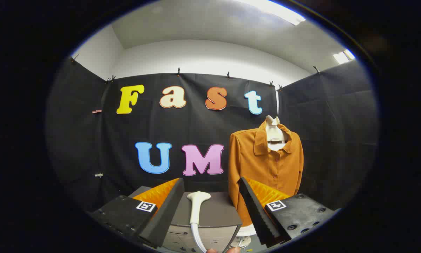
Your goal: Iron the clothes twice with a garment steamer, once on the left side and once on the right side.
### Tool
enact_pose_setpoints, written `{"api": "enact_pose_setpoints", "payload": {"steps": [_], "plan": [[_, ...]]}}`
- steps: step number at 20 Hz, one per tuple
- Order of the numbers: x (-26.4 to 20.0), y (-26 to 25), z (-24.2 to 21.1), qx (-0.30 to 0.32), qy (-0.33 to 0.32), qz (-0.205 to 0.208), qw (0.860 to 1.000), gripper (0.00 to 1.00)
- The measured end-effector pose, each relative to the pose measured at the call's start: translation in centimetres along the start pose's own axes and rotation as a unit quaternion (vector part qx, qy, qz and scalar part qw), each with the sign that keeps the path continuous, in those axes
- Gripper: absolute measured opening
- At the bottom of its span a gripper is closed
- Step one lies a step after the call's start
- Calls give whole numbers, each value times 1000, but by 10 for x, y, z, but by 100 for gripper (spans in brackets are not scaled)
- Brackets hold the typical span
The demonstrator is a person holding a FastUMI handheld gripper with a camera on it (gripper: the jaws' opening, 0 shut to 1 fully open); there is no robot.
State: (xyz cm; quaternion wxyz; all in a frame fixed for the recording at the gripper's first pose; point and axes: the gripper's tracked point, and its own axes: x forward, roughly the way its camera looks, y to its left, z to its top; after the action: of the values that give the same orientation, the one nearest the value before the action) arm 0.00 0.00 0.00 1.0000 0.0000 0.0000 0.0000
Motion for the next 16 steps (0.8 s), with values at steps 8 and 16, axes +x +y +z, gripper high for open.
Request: {"api": "enact_pose_setpoints", "payload": {"steps": [8, 16], "plan": [[1, -7, 1, 6, 5, -12, 1000, 98], [0, -6, -1, -1, 5, -11, 1000, 98]]}}
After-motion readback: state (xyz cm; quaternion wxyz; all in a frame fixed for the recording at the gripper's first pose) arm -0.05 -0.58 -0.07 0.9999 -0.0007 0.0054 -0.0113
